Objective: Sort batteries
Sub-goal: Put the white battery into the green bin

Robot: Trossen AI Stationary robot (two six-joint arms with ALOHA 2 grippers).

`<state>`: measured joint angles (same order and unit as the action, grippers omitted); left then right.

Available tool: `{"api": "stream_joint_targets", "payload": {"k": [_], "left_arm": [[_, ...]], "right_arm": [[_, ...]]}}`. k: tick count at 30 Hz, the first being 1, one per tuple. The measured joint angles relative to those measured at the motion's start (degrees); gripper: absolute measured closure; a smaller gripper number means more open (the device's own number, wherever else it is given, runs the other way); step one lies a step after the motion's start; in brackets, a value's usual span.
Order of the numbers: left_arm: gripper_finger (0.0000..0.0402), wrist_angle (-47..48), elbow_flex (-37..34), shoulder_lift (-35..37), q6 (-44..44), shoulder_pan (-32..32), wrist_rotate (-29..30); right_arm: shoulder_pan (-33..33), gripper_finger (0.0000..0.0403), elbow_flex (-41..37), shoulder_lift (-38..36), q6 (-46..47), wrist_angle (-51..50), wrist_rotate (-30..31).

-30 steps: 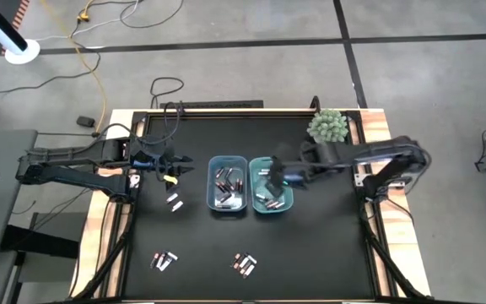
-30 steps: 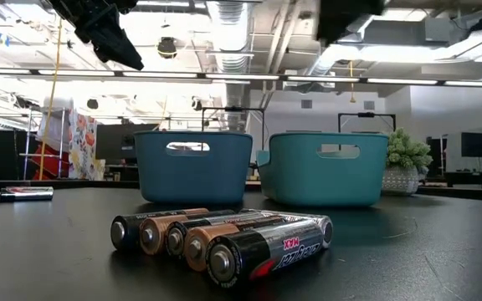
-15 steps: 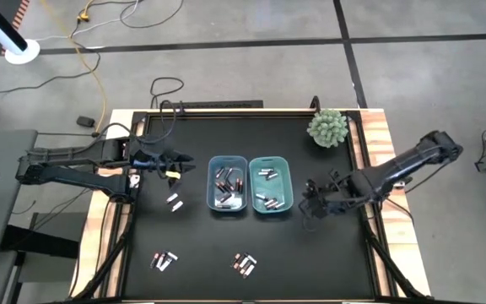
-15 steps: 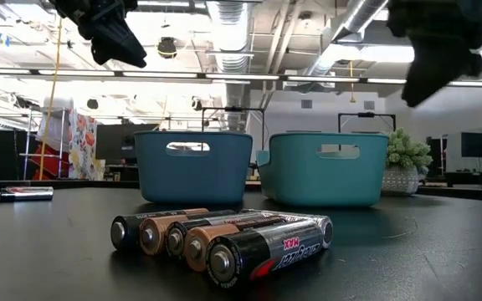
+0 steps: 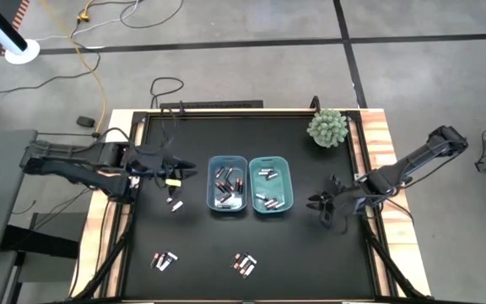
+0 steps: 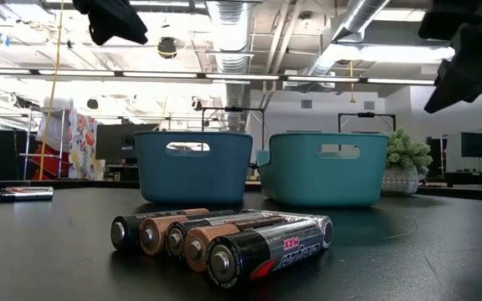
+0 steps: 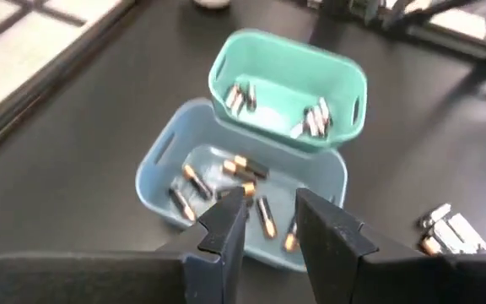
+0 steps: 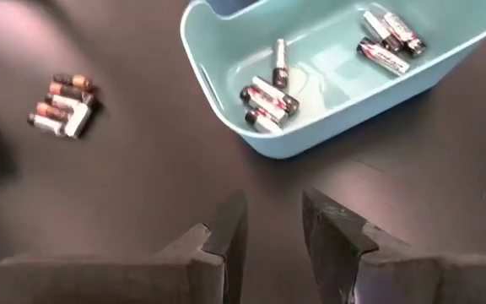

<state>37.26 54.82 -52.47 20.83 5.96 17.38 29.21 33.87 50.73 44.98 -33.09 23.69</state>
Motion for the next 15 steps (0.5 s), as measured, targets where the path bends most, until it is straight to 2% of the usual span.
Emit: {"api": "stream_joint_targets", "payload": {"k": [9,12,15], "left_arm": [[0.0323,20.3,10.4,-12.1,14.5,7.9,3.0],[0.0324,29.0,12.2,-15.9,23.5,8.2,2.8],[0.0324,33.7,12.3,-18.6,33.0,8.2,-0.3]], "right_arm": [[-0.4,0.0274,-3.5,-5.2,-1.6,-0.3,-1.4],[-0.4,0.0274,-3.5,-5.1,-2.3,-1.1,-1.5],[-0.4,0.0274,-3.5,-5.1,-3.8,-1.1,-3.1]]}}
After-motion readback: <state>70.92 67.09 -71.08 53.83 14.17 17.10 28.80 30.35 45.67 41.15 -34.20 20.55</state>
